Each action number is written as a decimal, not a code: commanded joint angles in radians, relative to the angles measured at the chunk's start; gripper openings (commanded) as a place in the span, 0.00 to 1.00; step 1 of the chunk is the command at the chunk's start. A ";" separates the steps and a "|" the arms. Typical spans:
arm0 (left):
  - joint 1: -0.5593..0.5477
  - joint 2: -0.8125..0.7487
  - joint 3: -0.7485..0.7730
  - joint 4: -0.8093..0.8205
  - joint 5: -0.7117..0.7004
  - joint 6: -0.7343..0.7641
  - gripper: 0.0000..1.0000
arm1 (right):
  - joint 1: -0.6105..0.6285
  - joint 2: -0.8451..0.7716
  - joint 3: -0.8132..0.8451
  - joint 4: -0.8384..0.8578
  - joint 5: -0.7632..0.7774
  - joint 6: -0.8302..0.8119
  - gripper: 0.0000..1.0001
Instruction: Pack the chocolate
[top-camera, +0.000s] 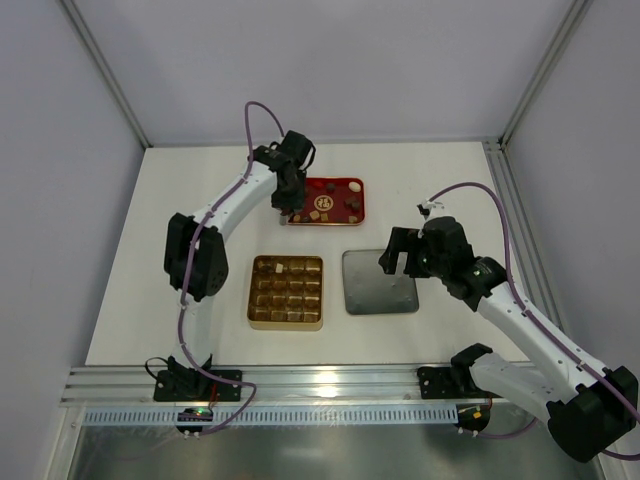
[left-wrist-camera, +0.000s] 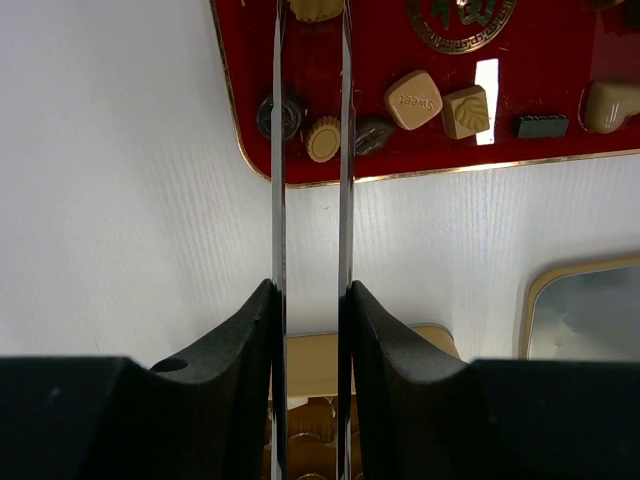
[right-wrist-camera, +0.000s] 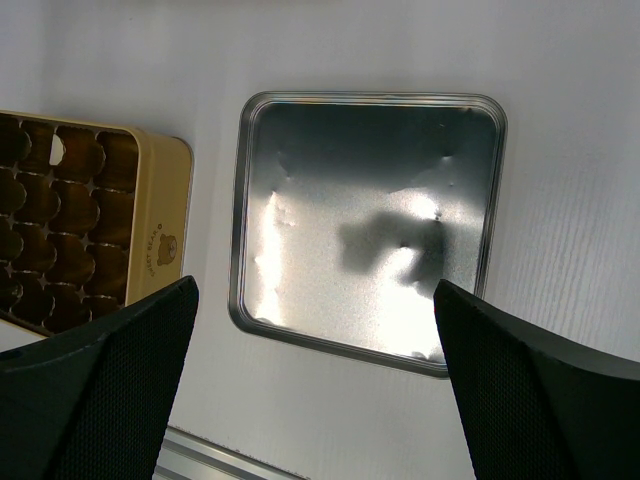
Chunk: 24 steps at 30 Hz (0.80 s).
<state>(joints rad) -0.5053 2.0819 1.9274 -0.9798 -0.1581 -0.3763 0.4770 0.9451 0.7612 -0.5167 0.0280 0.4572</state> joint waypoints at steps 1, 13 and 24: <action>0.005 -0.074 0.039 -0.003 0.022 0.014 0.25 | 0.006 0.001 0.026 0.035 0.009 -0.005 1.00; 0.004 -0.117 0.021 -0.014 0.029 0.007 0.23 | 0.003 0.006 0.012 0.047 0.006 0.001 1.00; 0.004 -0.180 0.015 -0.042 0.055 -0.001 0.23 | 0.005 0.023 0.009 0.069 0.003 0.003 1.00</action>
<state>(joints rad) -0.5053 1.9827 1.9274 -1.0119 -0.1257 -0.3779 0.4770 0.9634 0.7609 -0.4908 0.0277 0.4583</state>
